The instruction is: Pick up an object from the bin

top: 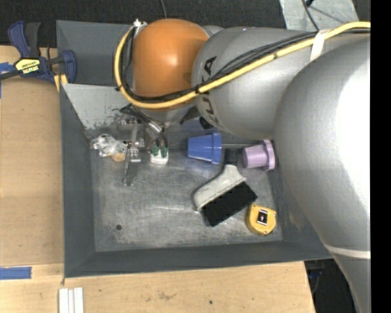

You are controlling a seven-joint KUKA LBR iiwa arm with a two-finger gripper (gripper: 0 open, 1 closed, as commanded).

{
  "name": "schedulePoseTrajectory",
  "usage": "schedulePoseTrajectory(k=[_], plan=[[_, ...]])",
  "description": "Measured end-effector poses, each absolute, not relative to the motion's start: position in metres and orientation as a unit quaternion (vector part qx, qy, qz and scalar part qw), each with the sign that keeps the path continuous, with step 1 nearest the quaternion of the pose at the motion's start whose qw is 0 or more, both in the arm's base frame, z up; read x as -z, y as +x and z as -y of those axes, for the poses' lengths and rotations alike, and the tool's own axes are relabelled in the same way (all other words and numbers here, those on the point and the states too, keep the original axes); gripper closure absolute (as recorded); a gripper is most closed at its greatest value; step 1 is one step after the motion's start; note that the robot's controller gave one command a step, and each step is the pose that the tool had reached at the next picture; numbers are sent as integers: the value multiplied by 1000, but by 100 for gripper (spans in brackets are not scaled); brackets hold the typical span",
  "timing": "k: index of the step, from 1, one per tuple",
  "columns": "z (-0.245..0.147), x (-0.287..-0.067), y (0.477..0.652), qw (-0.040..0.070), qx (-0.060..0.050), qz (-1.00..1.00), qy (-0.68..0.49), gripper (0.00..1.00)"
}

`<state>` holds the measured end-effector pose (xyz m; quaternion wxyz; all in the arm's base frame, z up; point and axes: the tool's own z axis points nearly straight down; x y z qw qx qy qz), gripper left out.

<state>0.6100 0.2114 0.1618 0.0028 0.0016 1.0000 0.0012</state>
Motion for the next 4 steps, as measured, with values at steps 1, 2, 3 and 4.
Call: schedulePoseTrajectory(k=[1,2,3,4], plan=[[-222,-95,620,3,-1,-992,129,0],[-230,-76,627,12,6,-995,100,100],[-230,-76,627,11,6,-995,100,100],[-230,-79,625,8,6,-995,100,100]])
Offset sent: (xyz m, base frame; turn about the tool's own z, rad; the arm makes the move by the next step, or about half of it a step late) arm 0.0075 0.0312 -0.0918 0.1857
